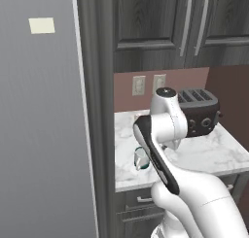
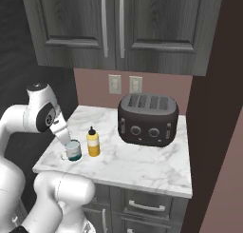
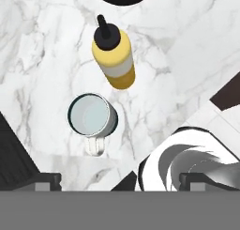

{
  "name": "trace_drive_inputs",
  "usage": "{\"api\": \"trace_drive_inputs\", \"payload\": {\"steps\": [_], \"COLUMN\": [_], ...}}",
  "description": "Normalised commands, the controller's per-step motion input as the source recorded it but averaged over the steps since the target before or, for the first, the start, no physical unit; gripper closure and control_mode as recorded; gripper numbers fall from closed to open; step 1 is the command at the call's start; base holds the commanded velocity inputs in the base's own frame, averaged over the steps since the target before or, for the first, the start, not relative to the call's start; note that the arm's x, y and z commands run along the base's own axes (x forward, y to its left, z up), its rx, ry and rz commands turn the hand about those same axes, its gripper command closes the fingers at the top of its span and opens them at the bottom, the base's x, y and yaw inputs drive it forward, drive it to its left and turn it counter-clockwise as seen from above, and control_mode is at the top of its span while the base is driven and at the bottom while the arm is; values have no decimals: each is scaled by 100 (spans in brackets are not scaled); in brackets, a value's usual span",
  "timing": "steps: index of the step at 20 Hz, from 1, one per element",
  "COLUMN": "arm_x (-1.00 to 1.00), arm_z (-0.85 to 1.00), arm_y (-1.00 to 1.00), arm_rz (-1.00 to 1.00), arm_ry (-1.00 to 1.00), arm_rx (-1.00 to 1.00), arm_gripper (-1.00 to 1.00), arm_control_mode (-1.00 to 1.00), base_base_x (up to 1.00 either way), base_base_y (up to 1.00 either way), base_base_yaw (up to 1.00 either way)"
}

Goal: Pick the mug from the counter and place it inside the microwave. Then close the microwave.

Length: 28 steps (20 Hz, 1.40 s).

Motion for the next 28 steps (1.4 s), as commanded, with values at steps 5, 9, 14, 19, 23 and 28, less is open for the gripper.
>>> {"api": "trace_drive_inputs", "payload": {"steps": [5,9,14,19,23,28], "arm_x": [4,5,0,0,2,6], "arm_z": [-12,-21,-19,-14,-40,-41], "arm_y": [0,2,4,9,14,21], "arm_rz": [2,8,13,8,1,0], "arm_ry": [0,0,1,1,3,2], "arm_rx": [0,0,0,0,0,0], "arm_gripper": [-100,-100,-100,-100,-100,-100], "arm_control_mode": [-100,-100,-100,-100,-100,-100], "base_base_x": [0,0,0,0,0,0], "base_base_y": [0,0,0,0,0,0], "base_base_yaw": [0,0,0,0,0,0]}}
